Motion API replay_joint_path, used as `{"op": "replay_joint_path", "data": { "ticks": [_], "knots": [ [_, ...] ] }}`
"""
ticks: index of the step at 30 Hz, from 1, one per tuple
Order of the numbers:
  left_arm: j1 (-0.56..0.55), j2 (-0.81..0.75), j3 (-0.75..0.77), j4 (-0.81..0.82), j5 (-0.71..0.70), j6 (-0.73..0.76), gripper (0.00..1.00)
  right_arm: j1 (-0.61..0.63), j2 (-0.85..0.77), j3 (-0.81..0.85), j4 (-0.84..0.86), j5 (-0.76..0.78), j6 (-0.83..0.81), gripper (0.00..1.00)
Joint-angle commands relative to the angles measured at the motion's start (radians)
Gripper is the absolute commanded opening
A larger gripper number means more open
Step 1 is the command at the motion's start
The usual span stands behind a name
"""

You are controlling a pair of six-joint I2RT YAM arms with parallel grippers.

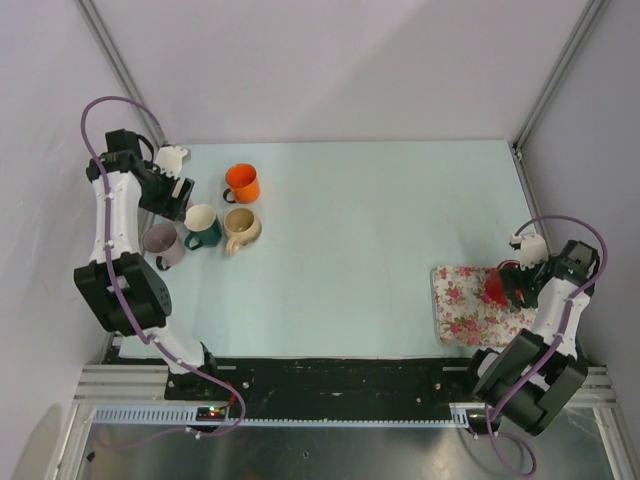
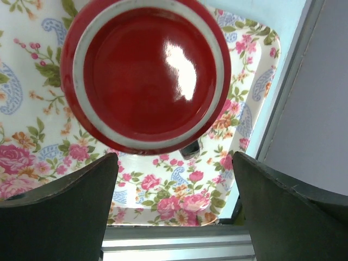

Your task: Turn the mug right side up

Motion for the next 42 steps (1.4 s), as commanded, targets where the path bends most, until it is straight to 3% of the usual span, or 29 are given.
{"op": "replay_joint_path", "data": {
  "ticks": [1, 13, 24, 30, 36, 39, 42],
  "knots": [
    [-0.005, 0.005, 0.031, 0.006, -0.034, 0.016, 0.84, -0.009, 0.064, 0.076, -0.008, -0.046, -0.065, 0.88],
    [-0.006, 0.019, 0.049, 0.007, -0.043, -0.009, 0.84, -0.007, 0.132, 0.082, -0.095, -0.184, -0.156, 0.60],
    [-0.006, 0.013, 0.040, 0.006, -0.021, -0.010, 0.84, 0.013, 0.105, -0.027, -0.029, -0.098, -0.161, 0.45],
    [-0.006, 0.005, 0.034, 0.005, -0.023, -0.012, 0.84, 0.024, 0.097, -0.040, 0.005, -0.086, -0.142, 0.28],
    [-0.005, -0.013, 0.015, 0.005, -0.011, -0.007, 0.84, 0.031, 0.071, -0.040, -0.016, -0.115, -0.133, 0.18],
    [-0.007, -0.022, 0.005, 0.006, -0.010, -0.003, 0.84, 0.036, 0.058, -0.041, -0.019, -0.118, -0.132, 0.04],
    [-0.007, -0.031, 0.004, 0.005, 0.000, -0.009, 0.84, 0.044, 0.033, -0.034, -0.016, -0.128, -0.125, 0.00]
  ]
}}
